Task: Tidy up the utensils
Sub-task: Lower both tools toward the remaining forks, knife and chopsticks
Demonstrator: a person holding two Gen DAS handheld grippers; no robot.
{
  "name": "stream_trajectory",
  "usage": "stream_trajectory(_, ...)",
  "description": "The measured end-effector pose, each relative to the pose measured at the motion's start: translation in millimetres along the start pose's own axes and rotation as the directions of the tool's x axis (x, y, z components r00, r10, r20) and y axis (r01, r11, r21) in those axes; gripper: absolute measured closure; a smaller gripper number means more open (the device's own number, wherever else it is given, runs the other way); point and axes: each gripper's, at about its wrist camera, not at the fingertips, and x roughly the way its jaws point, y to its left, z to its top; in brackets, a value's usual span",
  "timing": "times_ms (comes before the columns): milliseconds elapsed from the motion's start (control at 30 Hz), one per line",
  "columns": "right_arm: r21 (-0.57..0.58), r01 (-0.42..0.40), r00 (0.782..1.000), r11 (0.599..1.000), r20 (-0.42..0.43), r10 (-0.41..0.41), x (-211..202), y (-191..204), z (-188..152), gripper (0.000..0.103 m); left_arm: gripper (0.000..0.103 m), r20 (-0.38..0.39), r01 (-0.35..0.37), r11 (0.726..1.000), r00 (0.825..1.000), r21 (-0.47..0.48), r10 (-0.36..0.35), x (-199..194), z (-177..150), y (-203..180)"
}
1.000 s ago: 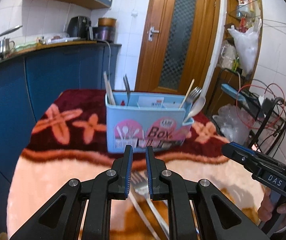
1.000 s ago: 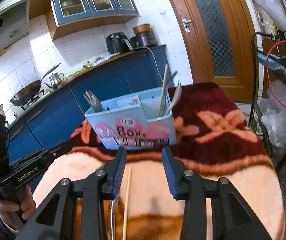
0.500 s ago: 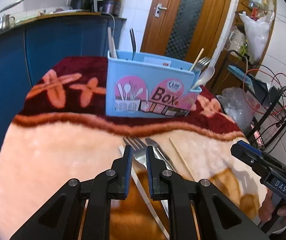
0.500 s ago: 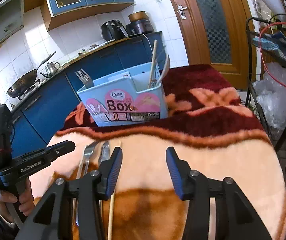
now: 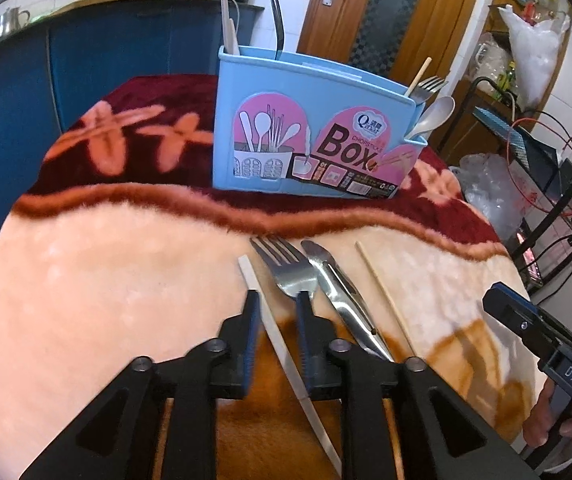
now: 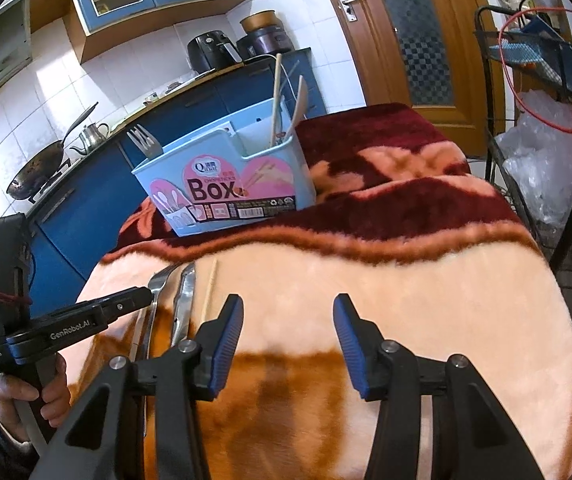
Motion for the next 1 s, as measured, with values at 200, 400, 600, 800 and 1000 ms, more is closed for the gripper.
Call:
stream_trajectory(200, 0.006, -0.005, 1.000, 1.000, -0.010, 0.005, 3.2, -1.3, -1.6, 0.053, 0.070, -0.023, 0.028, 1.000, 0.999, -0.014, -0.028, 8.4, 0.1, 1.0)
stream_trajectory(400, 0.005, -0.003, 1.000, 1.000, -0.015, 0.003, 3.0, -2.0, -2.9, 0.053, 0.070, -0.034, 0.072, 0.995, 0.997, -0.073, -0.075, 8.7, 0.6, 10.2)
stream_trajectory(600, 0.007, -0.005, 1.000, 1.000, -0.015, 0.005, 3.1, -1.7, -2.7, 0.053, 0.071, -0.023, 0.054, 0.995, 0.998, -0.085, -0.056, -2.2, -3.0, 16.5)
stream_trajectory(800, -0.001, -0.009, 1.000, 1.000, -0.017, 0.009, 1.2, 0.1, -3.2, 0.053, 0.071, -0.049, 0.025, 0.996, 0.998, -0.084, -0.029, 7.3, -3.9, 17.9)
stream_trajectory(1000, -0.005, -0.012, 1.000, 1.000, -0.020, 0.012, 1.2, 2.5, -3.5, 0.053, 0.089, -0.062, 0.005, 0.998, 0.998, -0.059, -0.009, 17.4, 7.1, 16.8)
